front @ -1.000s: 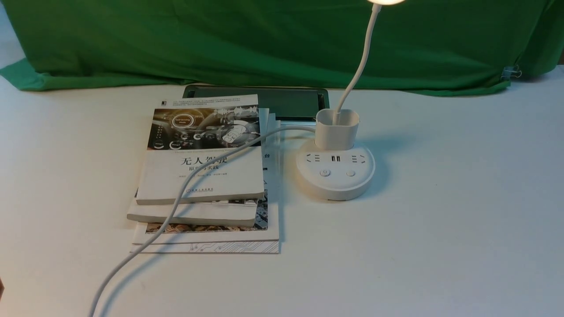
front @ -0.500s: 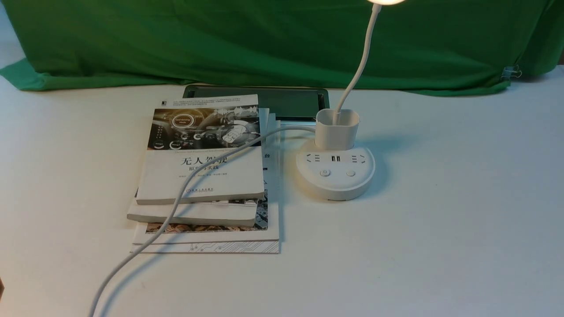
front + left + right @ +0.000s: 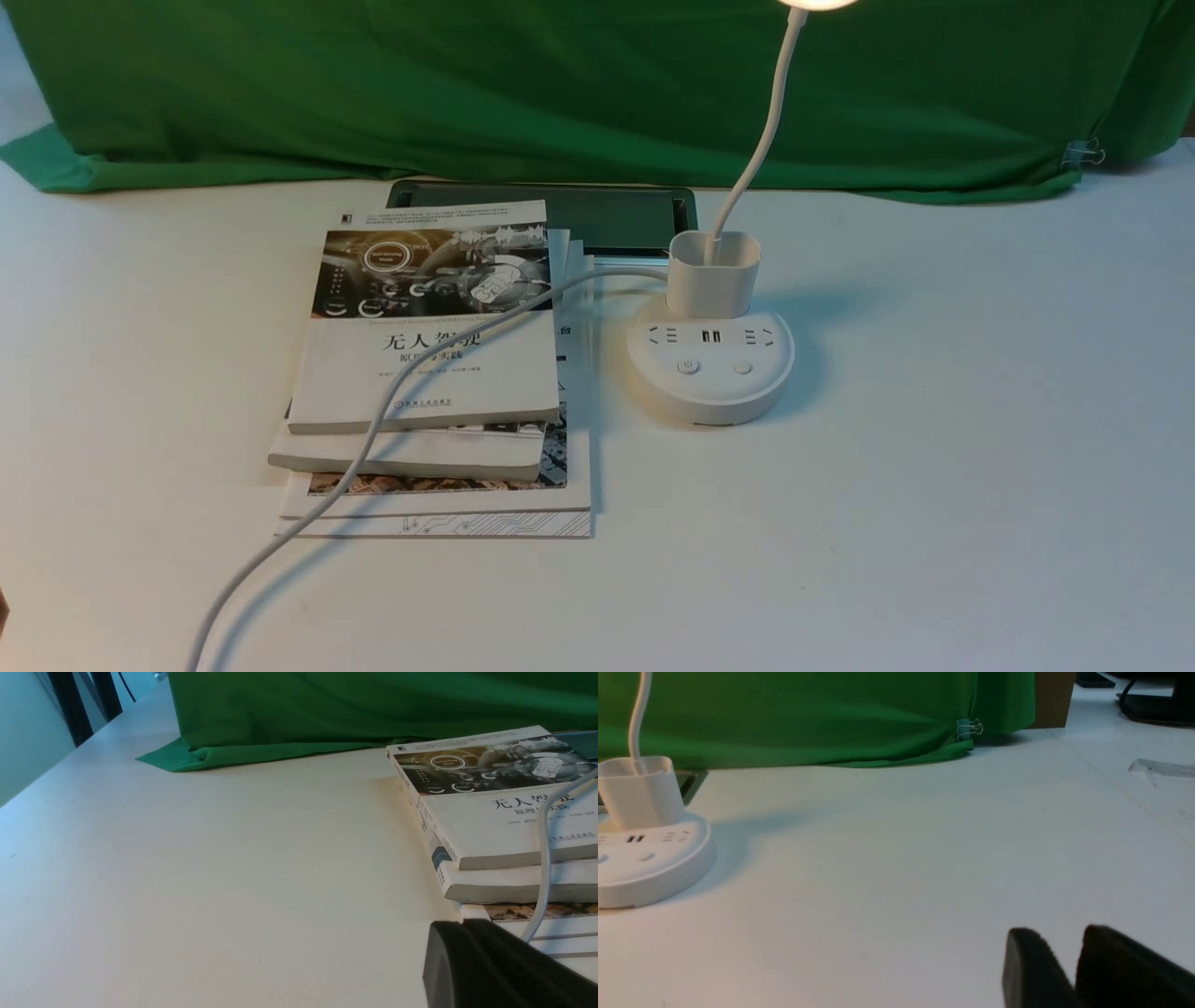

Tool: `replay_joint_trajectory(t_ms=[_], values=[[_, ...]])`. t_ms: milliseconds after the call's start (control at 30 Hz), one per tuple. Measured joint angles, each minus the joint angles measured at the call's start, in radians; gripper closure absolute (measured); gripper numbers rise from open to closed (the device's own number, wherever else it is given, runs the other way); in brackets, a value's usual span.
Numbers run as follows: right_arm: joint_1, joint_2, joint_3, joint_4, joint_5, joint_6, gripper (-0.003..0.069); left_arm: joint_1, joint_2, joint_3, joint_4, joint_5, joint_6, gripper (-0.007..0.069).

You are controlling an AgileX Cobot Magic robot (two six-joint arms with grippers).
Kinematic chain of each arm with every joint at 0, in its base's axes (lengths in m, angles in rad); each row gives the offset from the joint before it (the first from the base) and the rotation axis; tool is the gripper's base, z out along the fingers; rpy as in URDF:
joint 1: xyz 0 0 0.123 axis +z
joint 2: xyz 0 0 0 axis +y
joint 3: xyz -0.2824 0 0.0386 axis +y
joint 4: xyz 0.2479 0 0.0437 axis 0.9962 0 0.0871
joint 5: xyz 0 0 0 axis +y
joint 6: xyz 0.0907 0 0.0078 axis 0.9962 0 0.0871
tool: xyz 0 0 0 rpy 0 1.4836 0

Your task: Turn on the desk lamp on the white desktop with your hand.

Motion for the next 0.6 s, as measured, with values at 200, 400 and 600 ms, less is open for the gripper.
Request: replay_joint_trajectory(t_ms=[200, 400, 600], values=[[0.000, 0.000, 0.000, 0.000, 0.000, 0.000, 0.0424, 0.000, 0.000, 0.000, 0.000, 0.000, 0.000, 0.0603], [0.000, 0.000, 0.000, 0.000, 0.000, 0.000, 0.0421, 0.000, 0.000, 0.000, 0.000, 0.000, 0.000, 0.0603], [0.000, 0.000, 0.000, 0.000, 0.000, 0.000, 0.0421, 0.000, 0.000, 0.000, 0.000, 0.000, 0.000, 0.0603]])
